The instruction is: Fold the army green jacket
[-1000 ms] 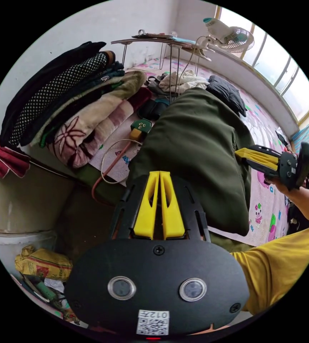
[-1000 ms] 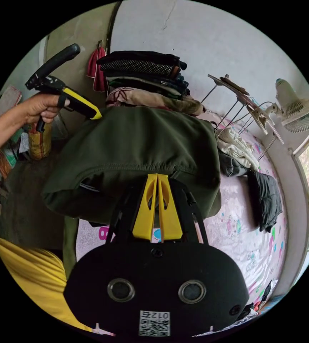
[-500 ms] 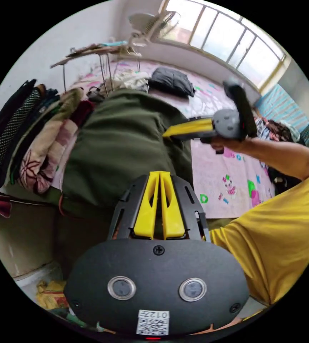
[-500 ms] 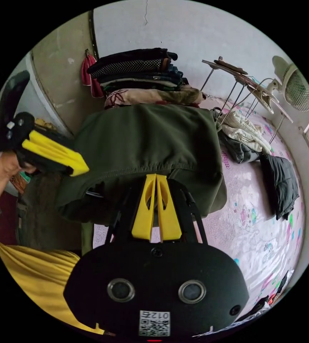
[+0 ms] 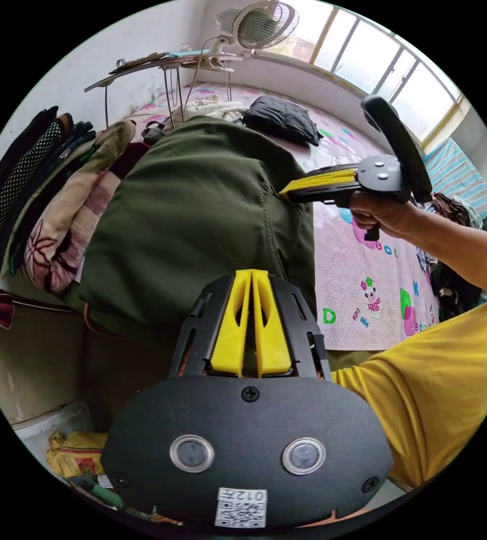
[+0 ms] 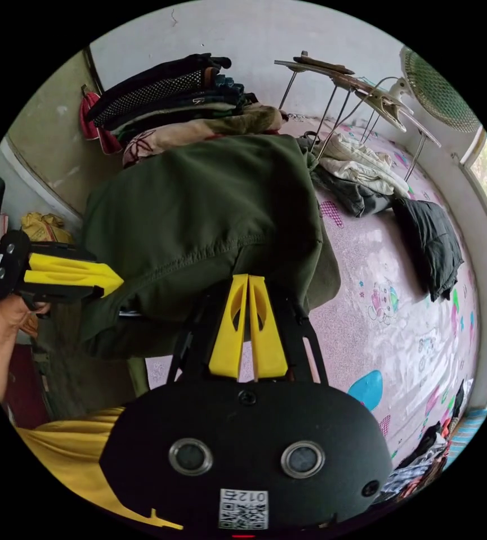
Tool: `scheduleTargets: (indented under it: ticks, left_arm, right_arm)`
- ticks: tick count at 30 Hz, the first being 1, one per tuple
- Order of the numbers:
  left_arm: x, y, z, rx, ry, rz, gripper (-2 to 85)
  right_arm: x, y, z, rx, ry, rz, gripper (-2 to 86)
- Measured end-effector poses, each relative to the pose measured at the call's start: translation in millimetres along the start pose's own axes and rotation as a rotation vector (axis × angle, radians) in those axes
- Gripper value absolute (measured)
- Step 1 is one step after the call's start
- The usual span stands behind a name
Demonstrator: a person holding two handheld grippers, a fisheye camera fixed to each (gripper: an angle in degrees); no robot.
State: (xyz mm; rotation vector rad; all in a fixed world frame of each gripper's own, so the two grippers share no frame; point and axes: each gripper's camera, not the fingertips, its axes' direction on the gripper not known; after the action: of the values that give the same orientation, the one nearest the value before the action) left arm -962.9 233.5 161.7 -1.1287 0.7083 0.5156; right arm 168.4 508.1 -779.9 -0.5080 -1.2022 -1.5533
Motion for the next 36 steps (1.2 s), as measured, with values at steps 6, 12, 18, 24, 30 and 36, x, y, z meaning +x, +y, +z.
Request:
scheduleTargets:
  ticks: [6, 12, 18, 24, 30, 36]
  left_arm:
    - [32.5, -14.2, 40.0, 0.011, 0.005, -0.021, 0.2]
    - [81.2, -24.6, 57.6, 0.107, -0.061, -0.124, 0.2]
    - [194.9, -61.4, 83.5, 0.244, 0.000, 0.022, 0.3]
    - [369.9, -120.7, 167.2, 0.167, 0.490, 0.268, 0.5]
    - [578.9, -150.6, 238.3, -0.004, 0.809, 0.542, 0.5]
    - [741.3, -172.2, 292.4, -0.149, 0.921, 0.702, 0.5]
  right_arm:
    - [13.8, 42.8, 1.2, 0.007, -0.032, 0.001, 0.6]
    - [49.0, 137.0, -36.4, 0.177, -0.099, 0.162, 0.5]
    - [95.0, 297.7, -65.9, 0.295, -0.126, 0.392, 0.6]
    - [125.1, 503.3, -99.6, 0.383, -0.056, 0.621, 0.7]
    - [167.9, 726.3, -148.0, 0.423, 0.174, 0.897, 0.7]
    - [238.0, 894.8, -214.8, 0.440, 0.558, 0.987, 0.9]
